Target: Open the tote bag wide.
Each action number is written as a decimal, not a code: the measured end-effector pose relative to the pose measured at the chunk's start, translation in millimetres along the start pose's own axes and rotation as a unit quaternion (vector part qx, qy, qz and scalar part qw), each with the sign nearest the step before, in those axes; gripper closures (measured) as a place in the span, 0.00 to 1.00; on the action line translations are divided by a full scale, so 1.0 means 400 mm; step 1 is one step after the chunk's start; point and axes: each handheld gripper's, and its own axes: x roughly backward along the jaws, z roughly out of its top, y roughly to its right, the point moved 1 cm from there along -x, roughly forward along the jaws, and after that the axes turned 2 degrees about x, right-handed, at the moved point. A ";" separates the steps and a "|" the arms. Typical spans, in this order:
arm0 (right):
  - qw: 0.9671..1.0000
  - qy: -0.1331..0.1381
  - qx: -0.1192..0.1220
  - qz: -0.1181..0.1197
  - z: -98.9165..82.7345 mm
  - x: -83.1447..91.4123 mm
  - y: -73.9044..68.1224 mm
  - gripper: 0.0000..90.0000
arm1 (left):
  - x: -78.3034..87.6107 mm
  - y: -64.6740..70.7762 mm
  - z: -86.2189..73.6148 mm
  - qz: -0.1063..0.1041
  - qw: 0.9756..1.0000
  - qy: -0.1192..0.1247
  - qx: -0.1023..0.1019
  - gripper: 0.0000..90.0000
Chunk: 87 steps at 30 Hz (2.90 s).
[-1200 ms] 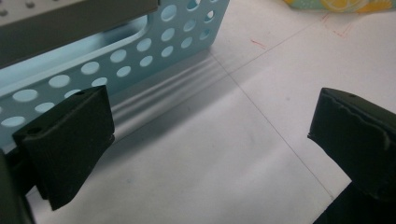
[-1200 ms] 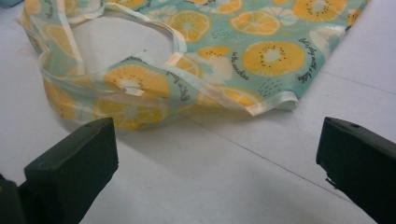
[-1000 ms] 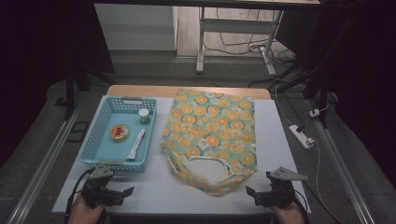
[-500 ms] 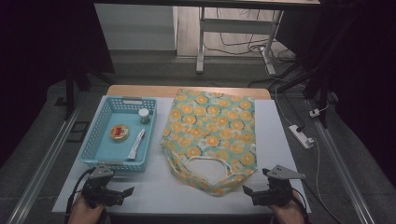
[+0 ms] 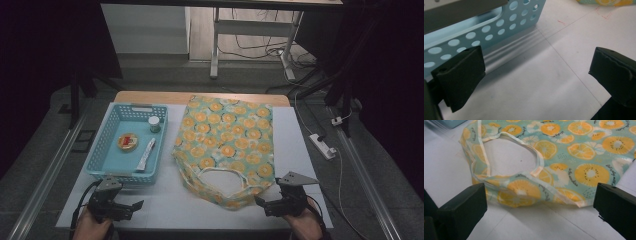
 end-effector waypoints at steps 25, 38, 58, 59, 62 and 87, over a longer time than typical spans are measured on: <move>0.998 -0.042 0.023 0.048 0.135 -0.135 -0.061 0.00 | 0.000 0.000 0.000 0.001 1.000 -0.001 0.000 0.00; 0.994 -0.061 0.054 0.075 0.206 -0.257 -0.132 0.00 | 0.000 -0.001 0.000 0.000 1.000 0.000 0.000 0.00; 0.987 -0.100 0.102 0.078 0.242 -0.406 -0.218 0.10 | 0.000 -0.001 0.000 0.001 1.000 -0.001 0.000 0.00; 0.986 -0.107 0.106 0.077 0.233 -0.407 -0.217 0.13 | 0.000 -0.001 0.000 0.001 1.000 0.000 0.001 0.00; 0.984 -0.116 0.114 0.076 0.224 -0.401 -0.213 0.17 | 0.000 -0.001 0.000 0.000 1.000 0.000 0.001 0.00; 0.972 -0.145 0.117 0.144 0.184 -0.254 -0.136 0.99 | -0.002 0.001 0.000 0.002 1.000 -0.005 -0.002 0.01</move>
